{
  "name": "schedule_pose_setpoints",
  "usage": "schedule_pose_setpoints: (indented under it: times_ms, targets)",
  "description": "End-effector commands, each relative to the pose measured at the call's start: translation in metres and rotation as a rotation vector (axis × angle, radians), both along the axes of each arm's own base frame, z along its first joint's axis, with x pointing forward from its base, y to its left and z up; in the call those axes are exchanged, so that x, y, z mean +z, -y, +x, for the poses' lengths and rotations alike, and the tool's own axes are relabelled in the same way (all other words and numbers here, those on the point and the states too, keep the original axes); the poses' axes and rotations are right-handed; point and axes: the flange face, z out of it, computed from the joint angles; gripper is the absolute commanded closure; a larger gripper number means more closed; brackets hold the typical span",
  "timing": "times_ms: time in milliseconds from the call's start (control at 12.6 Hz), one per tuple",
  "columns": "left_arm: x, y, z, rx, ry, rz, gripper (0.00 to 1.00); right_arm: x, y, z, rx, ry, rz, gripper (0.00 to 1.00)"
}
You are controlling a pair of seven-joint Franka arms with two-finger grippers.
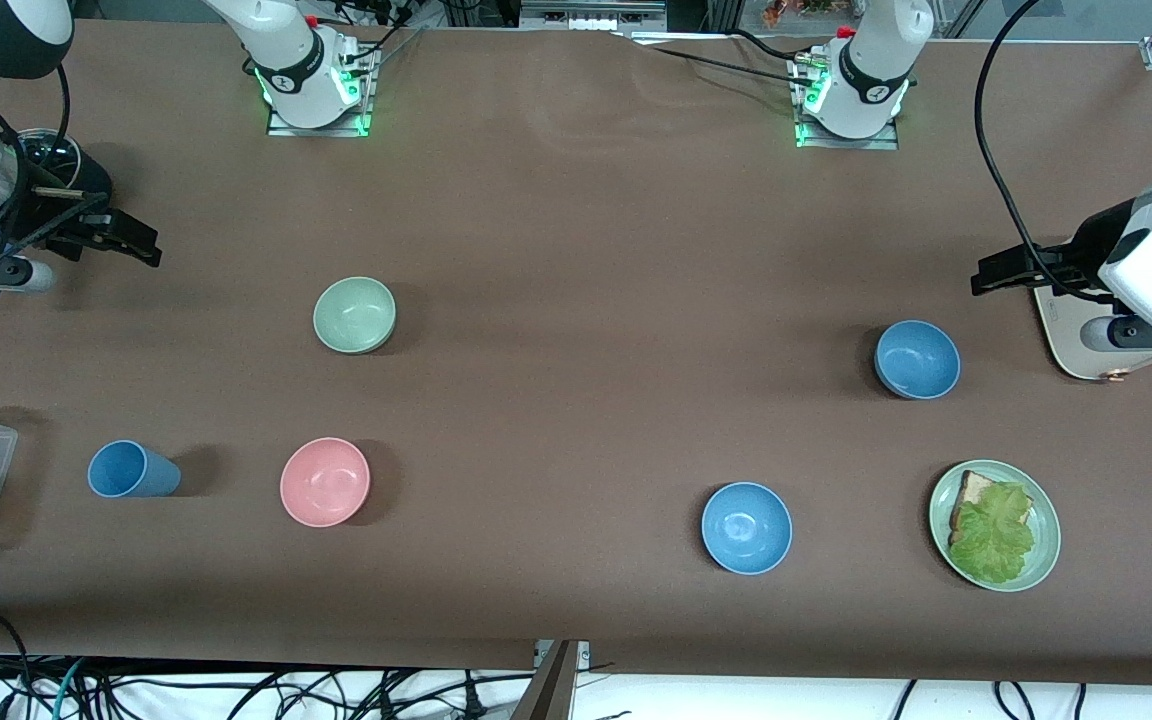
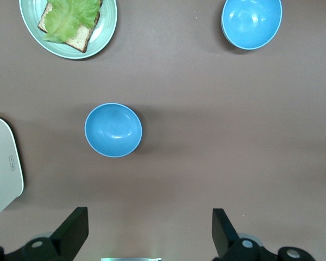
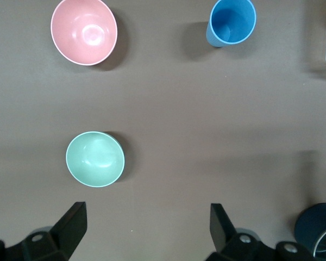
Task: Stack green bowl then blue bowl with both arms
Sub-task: 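Reach the right gripper down to the pale green bowl's rim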
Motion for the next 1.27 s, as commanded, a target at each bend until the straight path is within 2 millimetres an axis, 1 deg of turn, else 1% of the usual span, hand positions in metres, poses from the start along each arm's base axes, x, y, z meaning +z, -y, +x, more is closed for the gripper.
schedule_pose_setpoints:
  times_ms: [0, 396, 634, 713, 793, 872, 1030, 1189]
  targets:
    - [0.001, 0.002, -0.001, 0.003, 0.000, 0.016, 0.00, 0.010, 0.003, 0.004, -0.012, -0.001, 0.018, 0.00]
    - [0.001, 0.003, -0.002, 0.002, 0.000, 0.016, 0.00, 0.007, 0.000, 0.008, 0.008, -0.014, 0.007, 0.00]
    - [0.002, 0.003, -0.001, 0.002, 0.002, 0.016, 0.00, -0.035, -0.002, 0.016, 0.009, -0.127, 0.013, 0.00]
    - [0.001, 0.003, -0.001, 0.002, 0.002, 0.016, 0.00, -0.041, -0.007, 0.014, 0.018, -0.140, 0.013, 0.01]
    - [0.002, 0.003, -0.001, 0.002, 0.003, 0.016, 0.00, -0.064, -0.018, 0.008, 0.036, -0.179, 0.010, 0.01]
    - [0.001, 0.003, -0.001, 0.002, 0.002, 0.016, 0.00, -0.089, -0.026, 0.003, 0.043, -0.183, 0.009, 0.01]
    - [0.002, 0.003, -0.001, 0.002, 0.003, 0.016, 0.00, -0.135, -0.030, -0.008, 0.045, -0.155, 0.010, 0.01]
    - [0.002, 0.003, -0.001, 0.002, 0.003, 0.016, 0.00, -0.174, -0.053, -0.017, 0.087, -0.142, 0.008, 0.01]
